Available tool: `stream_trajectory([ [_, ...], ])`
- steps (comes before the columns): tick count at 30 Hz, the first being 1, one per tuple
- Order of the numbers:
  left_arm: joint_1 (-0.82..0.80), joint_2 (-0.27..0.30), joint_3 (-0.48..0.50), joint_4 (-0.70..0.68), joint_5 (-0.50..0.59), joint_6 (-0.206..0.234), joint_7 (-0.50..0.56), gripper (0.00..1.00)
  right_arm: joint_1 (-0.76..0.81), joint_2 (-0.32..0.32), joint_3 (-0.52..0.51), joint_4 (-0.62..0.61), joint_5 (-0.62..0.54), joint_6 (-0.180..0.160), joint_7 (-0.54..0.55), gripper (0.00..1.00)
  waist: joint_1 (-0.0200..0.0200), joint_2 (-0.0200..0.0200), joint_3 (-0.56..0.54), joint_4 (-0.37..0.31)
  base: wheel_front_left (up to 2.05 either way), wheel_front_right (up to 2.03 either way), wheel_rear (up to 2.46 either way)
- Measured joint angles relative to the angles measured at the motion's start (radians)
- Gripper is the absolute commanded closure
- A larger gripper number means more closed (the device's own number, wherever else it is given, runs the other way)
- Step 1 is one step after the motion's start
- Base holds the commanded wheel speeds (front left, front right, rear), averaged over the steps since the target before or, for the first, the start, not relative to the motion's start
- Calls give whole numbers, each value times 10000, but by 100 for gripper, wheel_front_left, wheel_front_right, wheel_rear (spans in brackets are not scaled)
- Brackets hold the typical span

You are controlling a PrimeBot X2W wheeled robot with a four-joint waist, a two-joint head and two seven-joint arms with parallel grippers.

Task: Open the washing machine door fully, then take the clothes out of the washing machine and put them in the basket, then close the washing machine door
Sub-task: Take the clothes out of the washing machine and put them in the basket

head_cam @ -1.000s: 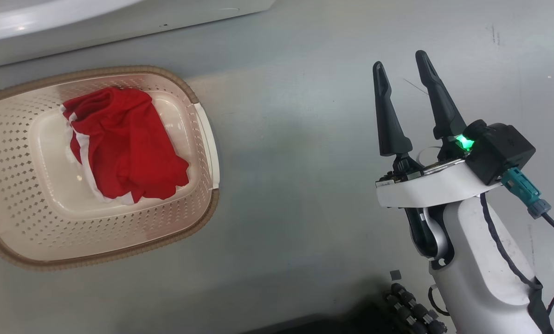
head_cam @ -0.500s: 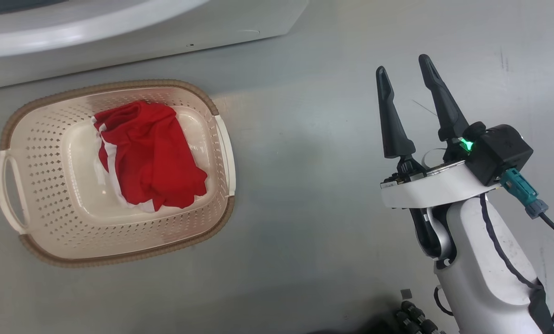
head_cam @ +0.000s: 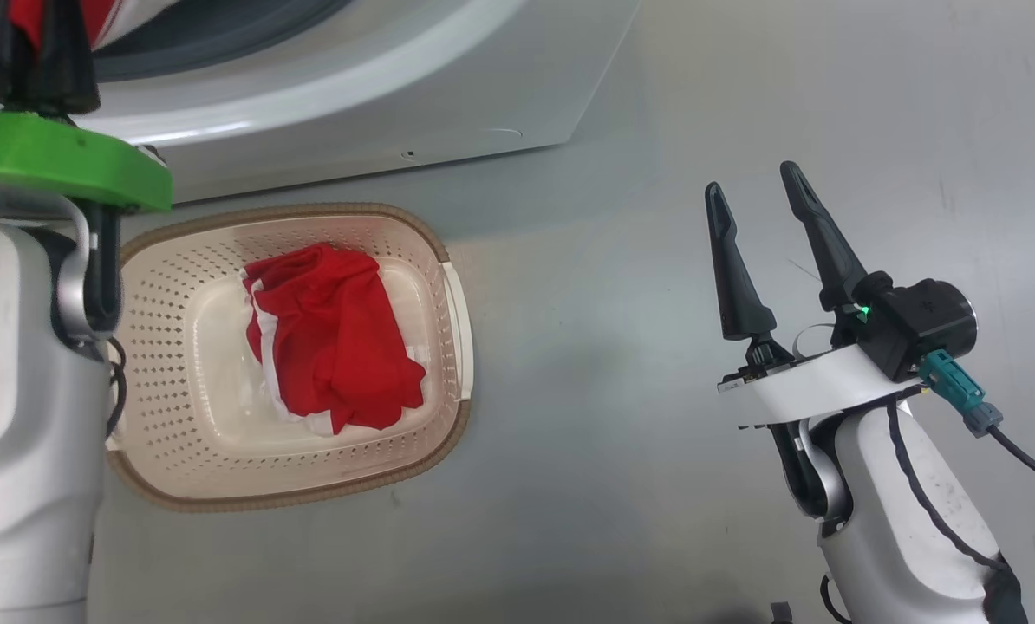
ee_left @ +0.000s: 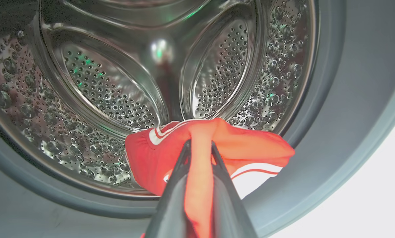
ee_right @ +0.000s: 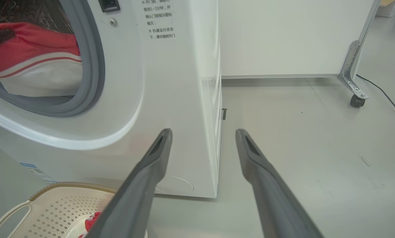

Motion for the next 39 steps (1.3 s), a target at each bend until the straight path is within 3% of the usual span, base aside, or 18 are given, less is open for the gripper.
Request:
stream_trajectory([
  [8,1185,-345,-90,-311,-25,257,-698,100,386,-2,-94,182,-46,15,0,0,0,0,-788,249,0,0,0],
  [23,2979,-1147,-483,-1599,6,433,-978,100,1313,-94,-376,372,-291,42,0,0,0,0,-2334,878,0,0,0],
  [31,3860,-1204,-598,-2115,17,568,-988,100,1480,-92,-403,359,-351,54,0,0,0,0,-2760,1280,0,0,0],
  [39,5102,-1340,-980,-1672,-213,610,-930,100,1638,-86,-247,347,-378,119,0,0,0,0,-2896,1386,0,0,0],
])
